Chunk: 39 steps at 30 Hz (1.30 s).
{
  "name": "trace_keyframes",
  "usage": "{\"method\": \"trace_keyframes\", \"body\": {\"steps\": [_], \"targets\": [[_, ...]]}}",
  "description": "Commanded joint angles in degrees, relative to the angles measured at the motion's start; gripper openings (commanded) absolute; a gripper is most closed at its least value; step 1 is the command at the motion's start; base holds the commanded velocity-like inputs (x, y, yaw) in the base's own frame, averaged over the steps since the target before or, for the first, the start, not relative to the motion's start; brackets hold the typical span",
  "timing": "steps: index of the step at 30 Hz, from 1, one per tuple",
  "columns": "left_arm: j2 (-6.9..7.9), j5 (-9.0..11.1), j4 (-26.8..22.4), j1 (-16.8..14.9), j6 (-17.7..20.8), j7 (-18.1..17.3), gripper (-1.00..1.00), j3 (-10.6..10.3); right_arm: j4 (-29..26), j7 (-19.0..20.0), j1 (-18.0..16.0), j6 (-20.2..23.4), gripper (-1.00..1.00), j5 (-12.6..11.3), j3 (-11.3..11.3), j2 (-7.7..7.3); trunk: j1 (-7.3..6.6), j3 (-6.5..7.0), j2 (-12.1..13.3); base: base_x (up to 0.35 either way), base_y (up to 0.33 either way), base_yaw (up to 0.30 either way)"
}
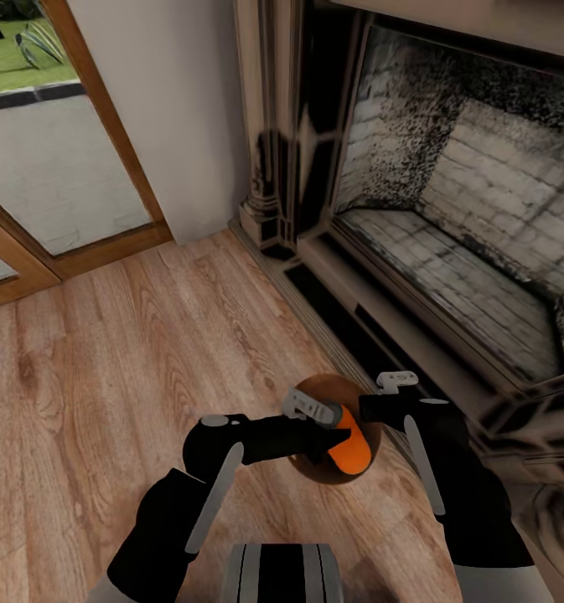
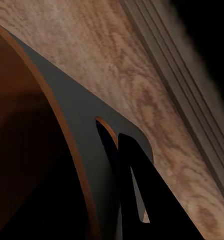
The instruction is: Put the three can of soda from the living room inside the tash can in the kitchen.
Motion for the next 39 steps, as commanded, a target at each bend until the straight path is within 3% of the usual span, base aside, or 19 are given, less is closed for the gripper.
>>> {"method": "trace_keyframes", "body": {"steps": [1,3,7,10,24,30,39], "targets": [[0.0,0.0,0.0,0.0,0.0,0.9,-1.0,-0.6,0.0,0.1,0.0,0.0,-1.0,-1.0,0.0,0.01,0.0,0.0,0.0,0.0,0.0,0.0],[0.0,0.0,0.0,0.0,-0.1,4.9,-1.0,-2.0,0.0,0.1,0.0,0.0,-1.0,-1.0,0.0,0.01,0.0,0.0,0.0,0.0,0.0,0.0],[0.0,0.0,0.0,0.0,-0.1,8.1,-1.0,-5.8,0.0,0.1,0.0,0.0,-1.0,-1.0,0.0,0.01,0.0,0.0,0.0,0.0,0.0,0.0],[0.0,-0.1,-0.1,0.0,-0.3,10.8,-1.0,-6.8,0.0,0.1,0.0,0.0,-1.0,-1.0,0.0,0.01,0.0,0.0,0.0,0.0,0.0,0.0],[0.0,-0.8,-0.2,-1.0,-2.0,11.9,-1.0,-6.5,0.0,0.1,0.0,0.0,-1.0,-1.0,0.1,0.01,0.0,0.0,0.0,0.0,0.0,0.0],[0.0,-4.0,-0.3,-1.6,-1.9,11.9,-1.0,-6.3,0.0,0.1,0.0,0.0,-1.0,-1.0,0.1,0.01,0.0,0.0,0.0,0.0,0.0,0.0],[0.0,-5.4,-0.3,-1.7,-1.9,11.9,-1.0,-6.2,0.0,0.1,0.0,0.0,-1.0,-1.0,0.1,0.01,0.0,0.0,0.0,0.0,0.0,0.0]]}}
